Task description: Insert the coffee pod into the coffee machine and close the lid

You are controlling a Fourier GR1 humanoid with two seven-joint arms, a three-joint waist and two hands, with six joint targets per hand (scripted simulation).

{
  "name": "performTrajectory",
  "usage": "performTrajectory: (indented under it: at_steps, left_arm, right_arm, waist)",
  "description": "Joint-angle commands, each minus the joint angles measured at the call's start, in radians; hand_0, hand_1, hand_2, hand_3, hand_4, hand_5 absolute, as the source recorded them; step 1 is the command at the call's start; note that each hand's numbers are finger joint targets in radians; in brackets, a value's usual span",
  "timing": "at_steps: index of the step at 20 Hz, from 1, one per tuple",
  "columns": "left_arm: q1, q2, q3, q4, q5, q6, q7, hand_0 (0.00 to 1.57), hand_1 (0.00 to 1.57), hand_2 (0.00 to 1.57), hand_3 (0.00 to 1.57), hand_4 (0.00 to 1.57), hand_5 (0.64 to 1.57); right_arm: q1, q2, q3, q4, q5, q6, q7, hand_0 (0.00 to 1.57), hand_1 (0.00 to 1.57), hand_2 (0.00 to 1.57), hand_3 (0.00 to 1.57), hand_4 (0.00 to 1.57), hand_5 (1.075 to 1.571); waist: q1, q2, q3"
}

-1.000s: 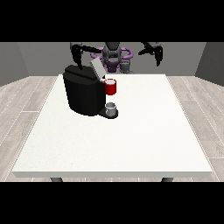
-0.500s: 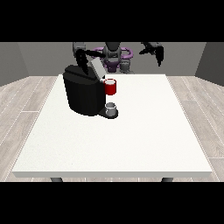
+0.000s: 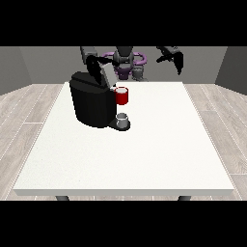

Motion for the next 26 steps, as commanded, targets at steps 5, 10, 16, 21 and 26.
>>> performTrajectory:
  at_steps: [5,10,16,21,26]
  left_arm:
    - [-0.066,-0.019,-0.025,-0.015,-0.017,0.038,0.040,0.00,0.00,0.00,0.00,0.36,1.571]
    - [0.037,-0.046,-0.079,-0.016,-0.065,0.047,-0.019,0.00,0.00,0.00,0.00,0.39,1.571]
    - [-0.030,-0.006,-0.067,-0.016,-0.023,-0.016,0.019,0.00,0.00,0.00,0.00,0.33,1.571]
    - [-0.058,-0.017,-0.071,0.017,-0.024,-0.014,-0.030,0.00,0.00,0.00,0.00,0.40,1.571]
    - [-0.095,-0.021,-0.077,0.010,-0.028,-0.006,-0.030,0.00,0.00,0.00,0.00,0.44,1.571]
  right_arm:
    - [-0.142,0.009,0.050,0.006,0.063,-0.030,0.004,0.00,0.00,0.00,0.00,0.04,1.571]
    - [-0.154,0.027,0.067,-0.009,0.067,-0.030,0.050,0.00,0.00,0.00,0.00,0.00,1.571]
    - [-0.191,0.016,0.114,-0.041,0.134,-0.063,0.070,0.00,0.00,0.00,0.00,0.10,1.571]
    - [-0.281,-0.013,0.132,-0.114,0.159,-0.084,0.208,0.00,0.00,0.00,0.00,0.30,1.571]
    - [-0.291,-0.045,0.120,-0.179,0.151,-0.091,0.266,0.00,0.00,0.00,0.00,0.10,1.571]
  waist:
    - [0.028,0.063,-0.0001]
    - [0.050,0.017,-0.0001]
    - [0.112,0.060,0.0000]
    - [0.166,0.091,-0.0018]
    - [0.208,0.135,-0.0006]
